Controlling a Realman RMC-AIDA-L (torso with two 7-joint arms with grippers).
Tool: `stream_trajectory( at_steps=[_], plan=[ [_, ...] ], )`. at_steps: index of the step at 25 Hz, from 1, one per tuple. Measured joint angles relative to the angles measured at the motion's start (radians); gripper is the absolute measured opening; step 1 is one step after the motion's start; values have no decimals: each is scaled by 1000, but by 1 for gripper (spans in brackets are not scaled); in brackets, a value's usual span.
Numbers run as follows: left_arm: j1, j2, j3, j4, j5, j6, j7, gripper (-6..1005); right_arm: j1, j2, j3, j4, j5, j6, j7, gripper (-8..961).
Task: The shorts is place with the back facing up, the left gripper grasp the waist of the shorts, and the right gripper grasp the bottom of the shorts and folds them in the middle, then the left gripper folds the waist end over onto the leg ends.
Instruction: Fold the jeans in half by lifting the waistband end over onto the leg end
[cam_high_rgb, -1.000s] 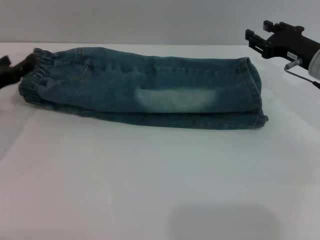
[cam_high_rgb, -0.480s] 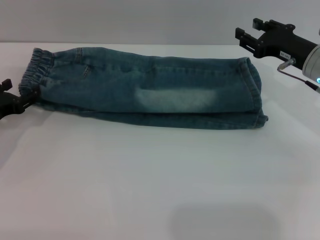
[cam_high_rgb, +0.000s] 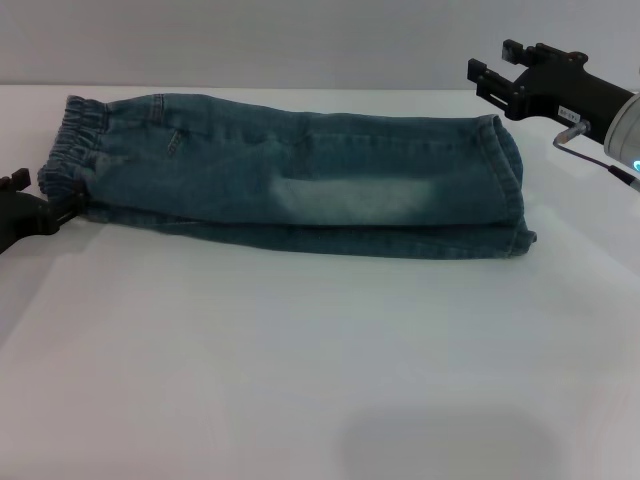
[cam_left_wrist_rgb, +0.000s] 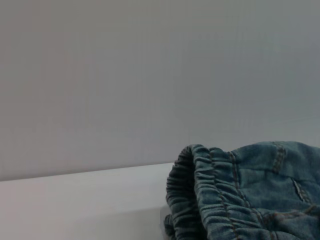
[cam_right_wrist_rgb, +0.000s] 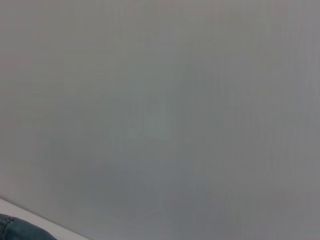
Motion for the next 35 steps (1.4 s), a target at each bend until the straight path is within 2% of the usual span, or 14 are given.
stream_trajectory(
  at_steps=[14, 35],
  plan=[
    [-52, -1, 3, -54, 5, -9, 28, 759, 1, -3, 3, 0, 0, 0, 12, 530],
    [-60, -3, 15, -78, 4, -5, 26, 720, -1, -2, 9, -2, 0, 2, 12, 530]
  ],
)
